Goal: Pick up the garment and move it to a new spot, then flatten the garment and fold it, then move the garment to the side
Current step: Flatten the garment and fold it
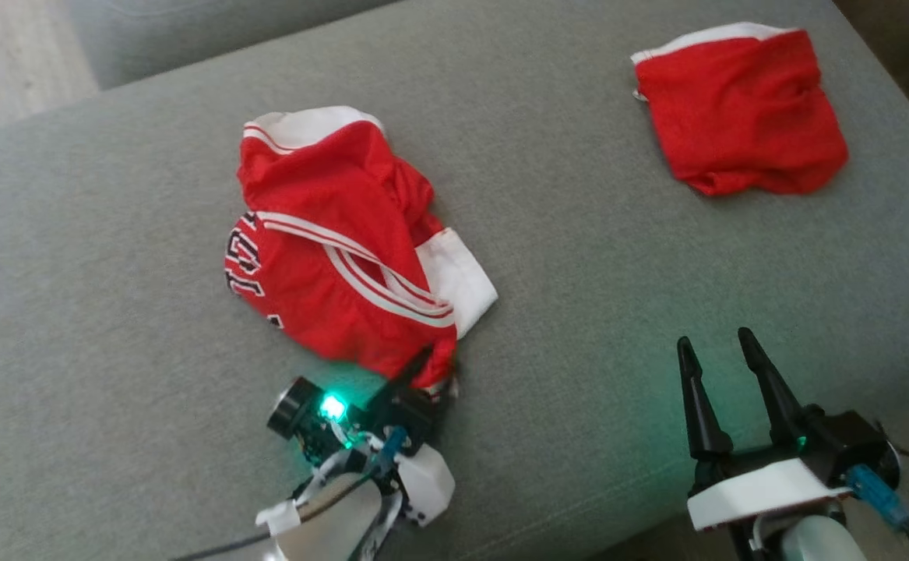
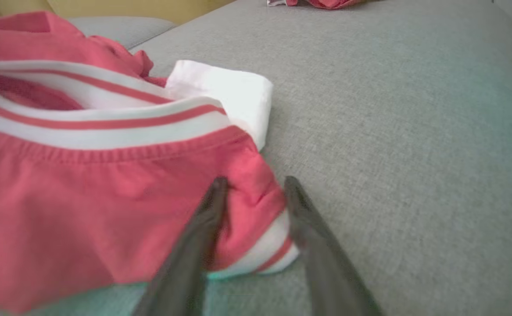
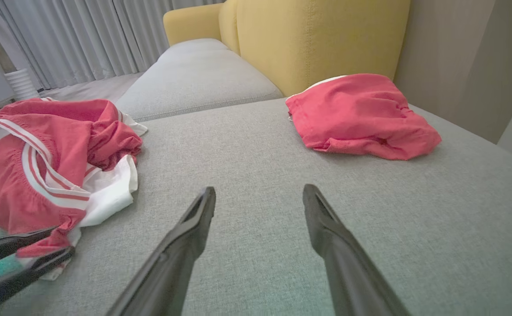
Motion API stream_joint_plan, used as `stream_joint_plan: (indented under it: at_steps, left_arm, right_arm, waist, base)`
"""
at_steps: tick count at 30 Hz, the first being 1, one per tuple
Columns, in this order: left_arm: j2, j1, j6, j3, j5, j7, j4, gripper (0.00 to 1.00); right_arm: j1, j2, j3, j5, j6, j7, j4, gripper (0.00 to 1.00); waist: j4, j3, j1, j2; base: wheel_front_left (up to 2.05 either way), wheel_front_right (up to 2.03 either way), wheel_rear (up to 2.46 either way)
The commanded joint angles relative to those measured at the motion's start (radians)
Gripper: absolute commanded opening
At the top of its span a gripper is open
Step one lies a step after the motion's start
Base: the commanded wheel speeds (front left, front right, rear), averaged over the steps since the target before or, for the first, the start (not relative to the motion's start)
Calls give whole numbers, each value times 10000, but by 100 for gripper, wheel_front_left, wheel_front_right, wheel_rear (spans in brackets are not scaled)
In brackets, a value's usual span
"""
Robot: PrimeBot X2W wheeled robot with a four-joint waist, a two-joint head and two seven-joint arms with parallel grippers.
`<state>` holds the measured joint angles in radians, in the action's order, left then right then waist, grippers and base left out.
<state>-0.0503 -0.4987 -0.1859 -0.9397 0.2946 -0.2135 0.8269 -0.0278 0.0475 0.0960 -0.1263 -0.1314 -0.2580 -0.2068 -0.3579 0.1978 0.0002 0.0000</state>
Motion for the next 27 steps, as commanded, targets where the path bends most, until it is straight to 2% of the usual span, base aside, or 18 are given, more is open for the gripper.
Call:
stream_joint_plan:
  at_steps: [1,6,10,12,15,18,21,24,27]
  left_arm:
    - [1,-417,-80,37,330,-116,39,0]
    - [1,-699,66,-107,1012,-410,-397,0]
    - [1,-1562,24,90,1273,-474,-1846,0]
    - [1,-2193,138,369,1186,-477,-2573,0]
    - [1,-3366,368,1159,1096,-479,-3450,0]
    - [1,-4490,524,2447,1248,-480,-4198,0]
    - [1,-5049,803,3652,1846,-481,-4501,0]
    - [1,-4830,1069,4517,2399,-481,-4341,0]
    - [-14,-3579,1170,4934,2718,-481,-4152,0]
  right_arm:
    - [406,95,215,-63,7,-38,244,100]
    - [358,65,157,-60,7,-38,204,100]
    - [305,45,239,-43,7,-38,152,100]
    - [291,39,248,-48,7,-38,152,100]
    - [204,33,255,-56,7,-38,123,100]
    - [106,31,234,-119,7,-38,117,100]
    - [-34,30,129,-155,7,-38,124,100]
    - [-176,30,71,-205,7,-38,147,100]
    - [-318,29,-62,-267,7,-38,198,100]
  waist:
    - [-115,82,-2,0]
    - [-43,-154,-2,0]
    - [-8,-519,-2,0]
    - [-6,-704,-2,0]
    - [-13,-988,-2,0]
    - [21,-1243,-2,0]
    - [191,-1457,-2,0]
    - [484,-1643,-2,0]
    - [922,-1654,-2,0]
  base:
    - [0,0,0]
    - [0,0,0]
    - [0,0,0]
    - [0,0,0]
    - [0,0,0]
    - [0,0,0]
    - [0,0,0]
    - [0,0,0]
    - [0,0,0]
